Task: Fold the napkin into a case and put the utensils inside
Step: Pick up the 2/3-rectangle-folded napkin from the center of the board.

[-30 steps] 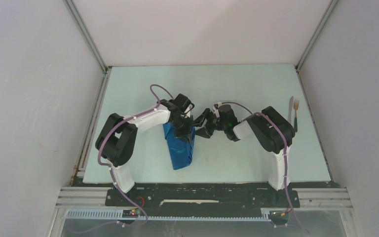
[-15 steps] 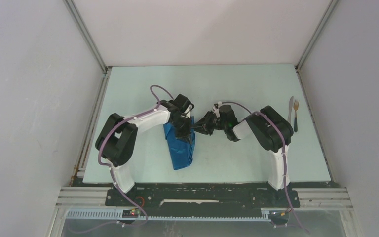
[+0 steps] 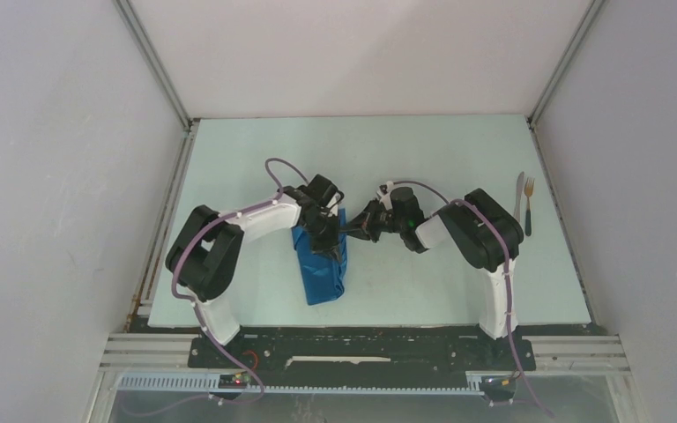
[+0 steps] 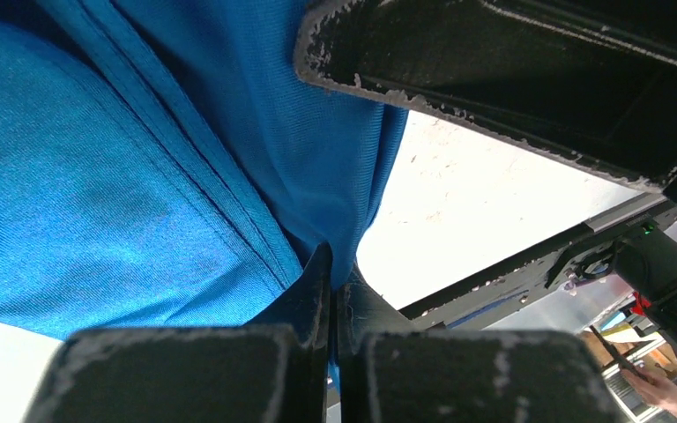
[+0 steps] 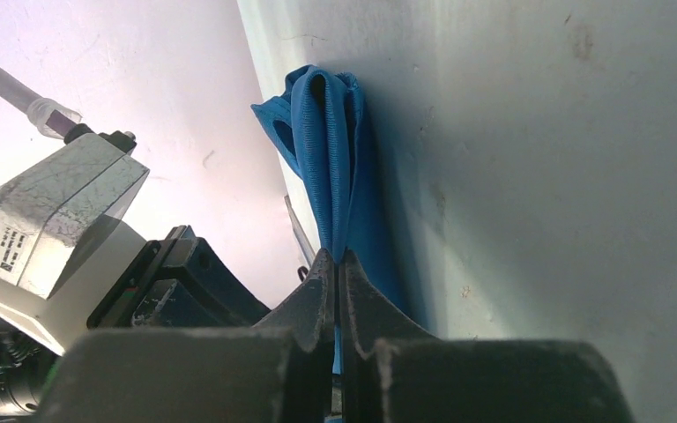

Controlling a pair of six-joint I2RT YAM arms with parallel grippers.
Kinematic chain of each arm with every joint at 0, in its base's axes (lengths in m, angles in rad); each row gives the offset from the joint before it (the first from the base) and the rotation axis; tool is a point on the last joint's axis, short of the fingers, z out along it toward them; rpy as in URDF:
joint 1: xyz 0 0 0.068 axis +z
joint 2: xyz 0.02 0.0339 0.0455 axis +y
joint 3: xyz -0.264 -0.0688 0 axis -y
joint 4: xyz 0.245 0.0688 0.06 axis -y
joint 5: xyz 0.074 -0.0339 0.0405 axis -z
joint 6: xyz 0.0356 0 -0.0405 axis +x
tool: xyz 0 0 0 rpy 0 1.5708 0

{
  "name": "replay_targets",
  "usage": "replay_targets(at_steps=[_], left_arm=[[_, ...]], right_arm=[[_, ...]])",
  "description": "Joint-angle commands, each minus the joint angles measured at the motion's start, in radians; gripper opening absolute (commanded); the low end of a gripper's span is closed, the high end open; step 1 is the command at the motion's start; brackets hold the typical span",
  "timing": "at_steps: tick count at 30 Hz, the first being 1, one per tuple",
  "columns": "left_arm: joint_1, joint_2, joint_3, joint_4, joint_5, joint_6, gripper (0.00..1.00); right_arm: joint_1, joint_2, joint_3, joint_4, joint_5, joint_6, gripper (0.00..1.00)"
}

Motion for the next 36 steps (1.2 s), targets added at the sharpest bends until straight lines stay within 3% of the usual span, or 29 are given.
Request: replay_targets(at_steps=[1, 5, 13, 21, 28, 36], left_arm=[[-0.006, -0.069, -0.025, 0.032, 0.026, 0.003, 0.01], [-0.006, -0.075, -0.043, 0.071, 0.047, -0.012, 0.02], [-0.006, -0.082, -0.075, 0.220, 0.096, -0.053, 0.01], [-0.005, -0.169, -0.215, 0.430, 0.093, -0.097, 0.01], [-0.004, -0.165, -0.271, 0.499, 0.109, -0.108, 0.05], [0.021, -0.258, -0.307, 0.472, 0.085, -0.077, 0.24]], right_arm=[[-0.006, -0.051, 0.037, 0.020, -0.015, -0.035, 0.00], [-0.008, -0.073, 0.065, -0.056, -0.010, -0.081, 0.00], [-0.007, -0.162, 0.174, -0.408, 0.054, -0.318, 0.00], [0.046, -0.204, 0.310, -0.735, 0.180, -0.519, 0.00], [0.056, -0.184, 0.338, -0.764, 0.194, -0.508, 0.00], [0.070, -0.186, 0.337, -0.735, 0.192, -0.468, 0.00]])
